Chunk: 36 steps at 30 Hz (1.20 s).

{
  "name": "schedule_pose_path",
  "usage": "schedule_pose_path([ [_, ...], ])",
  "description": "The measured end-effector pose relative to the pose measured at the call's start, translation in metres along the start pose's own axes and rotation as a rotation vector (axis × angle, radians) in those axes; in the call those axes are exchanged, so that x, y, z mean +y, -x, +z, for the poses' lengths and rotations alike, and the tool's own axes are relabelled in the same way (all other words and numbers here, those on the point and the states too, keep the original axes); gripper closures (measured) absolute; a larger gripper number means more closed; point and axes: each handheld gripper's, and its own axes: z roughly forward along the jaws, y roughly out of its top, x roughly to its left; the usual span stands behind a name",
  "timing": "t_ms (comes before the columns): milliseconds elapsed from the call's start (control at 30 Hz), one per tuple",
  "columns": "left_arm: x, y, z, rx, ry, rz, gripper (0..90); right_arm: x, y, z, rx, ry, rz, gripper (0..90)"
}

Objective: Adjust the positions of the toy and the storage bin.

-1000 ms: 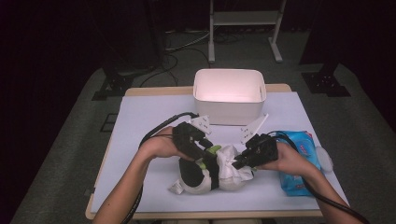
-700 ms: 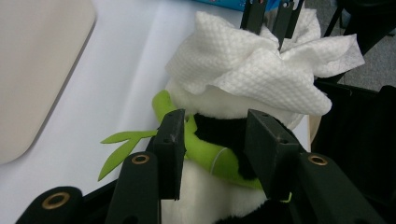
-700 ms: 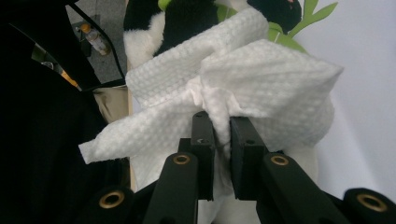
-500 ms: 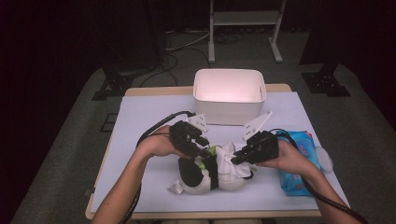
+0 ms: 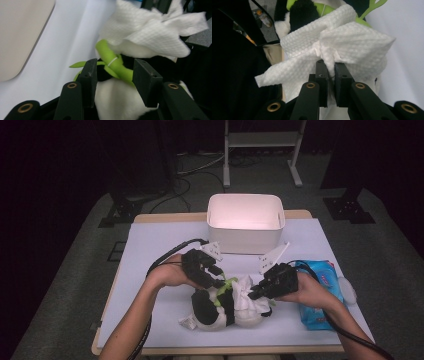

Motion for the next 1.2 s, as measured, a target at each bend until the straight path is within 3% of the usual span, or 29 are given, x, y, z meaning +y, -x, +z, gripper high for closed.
schedule_pose_path([
  [300, -0.002, -0.006, 0.007, -0.002, -0.020, -0.019, 50.8, -0.005, -0.003, 0.000, 0.018, 0.000, -0.003, 83.1],
  [467, 0.000, -0.007, 0.015, -0.023, -0.035, -0.029, 48.3, -0.007, -0.005, 0.000, 0.036, 0.007, -0.006, 83.4],
  [633, 0.002, -0.007, 0.025, -0.070, -0.050, -0.022, 46.5, -0.009, -0.006, 0.001, 0.048, 0.006, -0.009, 83.4],
  [767, 0.002, -0.007, 0.026, -0.082, -0.055, -0.022, 44.4, -0.010, -0.006, 0.000, 0.052, 0.011, -0.012, 83.5],
  [833, 0.002, -0.006, 0.026, -0.142, -0.012, -0.032, 43.4, -0.010, -0.006, -0.001, 0.047, 0.014, -0.008, 83.4],
  [867, 0.002, -0.006, 0.027, -0.150, -0.004, -0.033, 43.4, -0.010, -0.006, -0.001, 0.045, 0.015, -0.010, 83.4],
  [1067, 0.005, 0.001, 0.038, -0.178, -0.026, -0.009, 42.1, -0.014, -0.005, -0.001, 0.056, 0.016, 0.007, 83.4],
  [1200, 0.009, 0.008, 0.046, -0.155, -0.055, 0.016, 40.7, -0.014, -0.004, -0.001, 0.055, 0.019, 0.005, 83.4],
])
